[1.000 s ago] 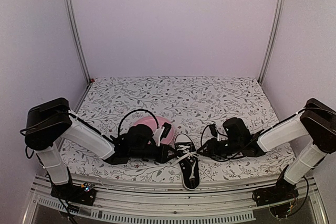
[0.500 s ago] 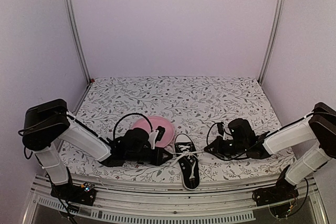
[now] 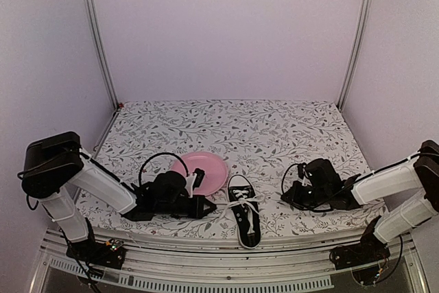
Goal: Tie the shoes
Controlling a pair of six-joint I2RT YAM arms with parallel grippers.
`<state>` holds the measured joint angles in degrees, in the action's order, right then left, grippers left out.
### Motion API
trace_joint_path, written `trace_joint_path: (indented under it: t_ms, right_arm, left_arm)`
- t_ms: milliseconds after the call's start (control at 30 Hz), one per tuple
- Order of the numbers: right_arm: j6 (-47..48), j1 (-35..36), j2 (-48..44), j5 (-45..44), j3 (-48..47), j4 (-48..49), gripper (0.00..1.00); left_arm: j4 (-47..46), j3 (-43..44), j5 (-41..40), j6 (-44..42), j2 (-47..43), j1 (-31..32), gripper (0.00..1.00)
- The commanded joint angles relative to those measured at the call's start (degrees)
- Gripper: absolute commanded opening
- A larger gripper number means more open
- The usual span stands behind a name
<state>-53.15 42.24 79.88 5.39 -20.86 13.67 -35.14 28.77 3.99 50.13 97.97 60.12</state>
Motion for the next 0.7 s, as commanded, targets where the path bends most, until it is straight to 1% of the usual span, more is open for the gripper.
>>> trace_joint_path:
  t_ms: [0, 100, 133, 167, 200, 233, 267, 300, 367, 433, 533, 600, 667]
  right_arm:
    - [-0.3, -0.6, -1.7, -2.6, 0.8, -2.0, 0.02]
    - [1.5, -0.6, -2.6, -1.2, 0.6, -0.9, 0.02]
    - [2.9, -0.6, -3.2, -0.5, 0.5, -0.4, 0.02]
    - [5.1, -0.6, -4.4, 0.4, 0.4, 0.0, 0.02]
    - [7.2, -0.6, -5.3, 1.8, 0.1, 0.3, 0.06]
    - [9.3, -0.5, -6.0, 3.3, -0.6, -0.1, 0.12]
    - [12.5, -0.1, -6.9, 3.6, -1.4, -1.7, 0.22]
    - [14.0, 0.5, -7.8, 2.7, -2.3, -3.5, 0.31]
    - [15.6, 1.2, -9.6, 1.3, -3.1, -6.1, 0.49]
    - [16.4, 1.4, -11.0, 0.5, -3.9, -8.5, 0.62]
    - [16.7, 1.2, -12.1, -4.0, -6.5, -14.2, 0.81]
    - [17.8, 0.0, -12.6, -5.2, -8.9, -17.0, 0.91]
    - [19.5, -2.6, -12.9, -6.0, -11.6, -19.4, 1.00]
  left_arm:
    - [1.4, -0.7, -1.4, 1.0, -0.6, -0.9, 0.00]
    - [0.3, 0.2, 0.1, -0.9, -0.8, -0.8, 0.00]
    - [0.1, 0.6, 0.7, -1.6, -0.9, -0.8, 0.08]
    - [0.0, 1.0, 1.2, -2.7, -1.5, -0.8, 0.21]
    - [0.3, 1.3, 1.2, -3.6, -2.3, -0.8, 0.34]
    - [0.7, 1.6, 0.9, -4.4, -3.5, -0.8, 0.46]
    - [1.4, 1.8, 0.3, -5.4, -4.8, -0.9, 0.54]
    - [2.5, 2.0, -0.4, -6.5, -6.5, -1.0, 0.60]
    - [6.0, 3.0, -1.9, -9.1, -10.2, -1.6, 0.68]
    - [11.2, 4.6, -3.7, -11.9, -13.8, -2.4, 0.72]
    - [18.2, 5.9, -4.3, -15.2, -19.0, -6.5, 0.77]
    - [22.5, 6.3, -3.2, -17.6, -22.2, -11.2, 0.79]
    - [26.6, 7.2, -1.6, -19.7, -24.4, -17.8, 0.79]
